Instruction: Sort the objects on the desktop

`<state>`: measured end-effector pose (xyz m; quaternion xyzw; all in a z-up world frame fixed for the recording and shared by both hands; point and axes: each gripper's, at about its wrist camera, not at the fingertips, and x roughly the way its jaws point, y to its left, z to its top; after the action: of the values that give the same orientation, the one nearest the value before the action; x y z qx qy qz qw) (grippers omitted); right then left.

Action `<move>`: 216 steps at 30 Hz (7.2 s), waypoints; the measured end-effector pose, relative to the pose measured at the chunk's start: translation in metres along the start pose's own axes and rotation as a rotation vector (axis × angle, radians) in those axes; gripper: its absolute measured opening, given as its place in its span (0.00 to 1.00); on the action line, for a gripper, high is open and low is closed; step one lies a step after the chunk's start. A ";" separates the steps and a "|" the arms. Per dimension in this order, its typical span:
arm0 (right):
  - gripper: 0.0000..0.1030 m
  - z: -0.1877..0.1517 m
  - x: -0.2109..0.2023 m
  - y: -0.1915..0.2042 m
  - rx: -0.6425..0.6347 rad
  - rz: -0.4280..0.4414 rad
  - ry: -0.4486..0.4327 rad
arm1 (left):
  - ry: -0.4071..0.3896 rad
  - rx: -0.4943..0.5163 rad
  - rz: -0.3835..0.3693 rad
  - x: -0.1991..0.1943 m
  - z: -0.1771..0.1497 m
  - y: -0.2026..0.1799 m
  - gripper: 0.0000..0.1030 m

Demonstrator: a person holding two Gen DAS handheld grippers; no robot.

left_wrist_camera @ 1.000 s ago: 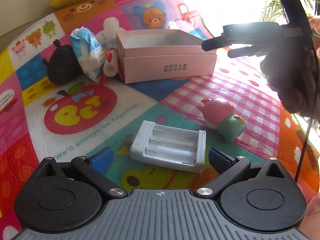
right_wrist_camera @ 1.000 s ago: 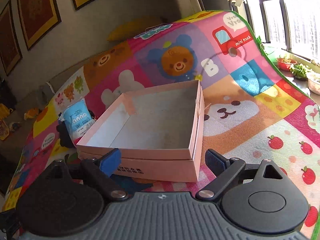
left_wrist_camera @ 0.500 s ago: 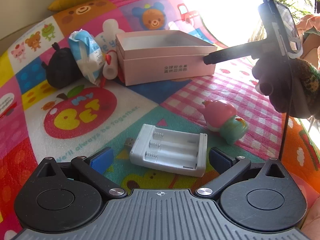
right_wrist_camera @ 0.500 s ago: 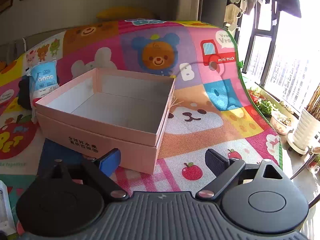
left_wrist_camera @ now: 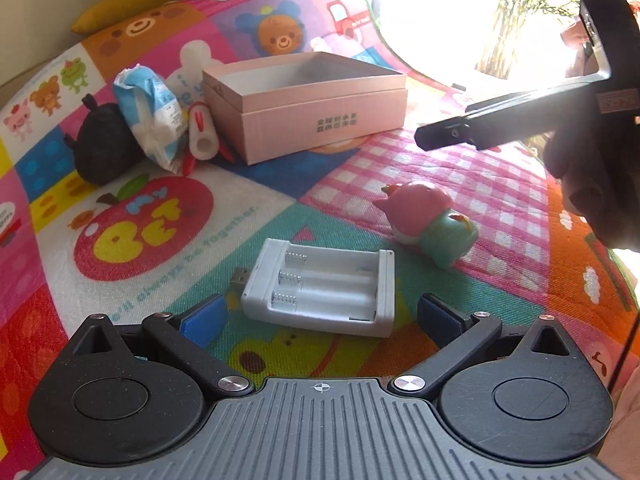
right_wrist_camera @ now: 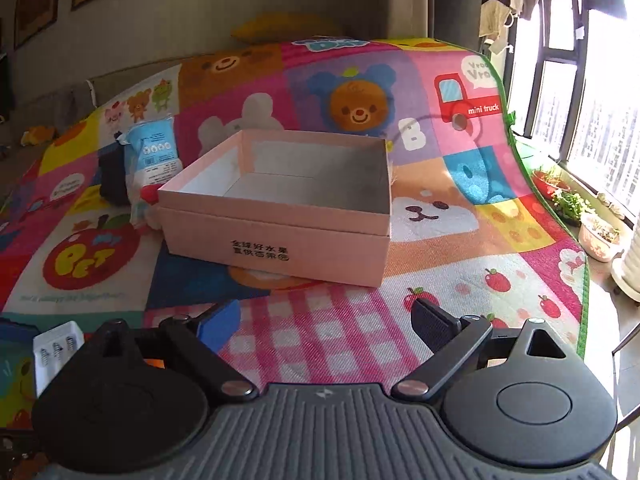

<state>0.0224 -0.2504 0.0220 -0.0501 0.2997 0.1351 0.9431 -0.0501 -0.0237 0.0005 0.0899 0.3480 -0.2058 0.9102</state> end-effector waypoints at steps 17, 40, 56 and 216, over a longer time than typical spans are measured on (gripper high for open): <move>1.00 -0.042 -0.026 0.046 -0.124 0.113 0.041 | 0.014 -0.025 0.268 0.010 0.016 0.041 1.00; 1.00 -0.050 -0.022 0.045 -0.103 0.132 0.048 | -0.031 -0.114 0.001 0.047 0.053 0.023 1.00; 1.00 -0.049 -0.007 0.042 -0.056 0.129 0.142 | 0.018 -0.156 0.365 0.017 0.026 0.071 1.00; 0.98 -0.039 -0.007 0.031 0.004 0.024 0.021 | -0.241 -0.323 0.264 0.031 0.101 0.111 0.76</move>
<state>-0.0136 -0.2295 -0.0062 -0.0462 0.3105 0.1453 0.9383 0.0795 0.0351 0.0567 -0.0371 0.2505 -0.0358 0.9668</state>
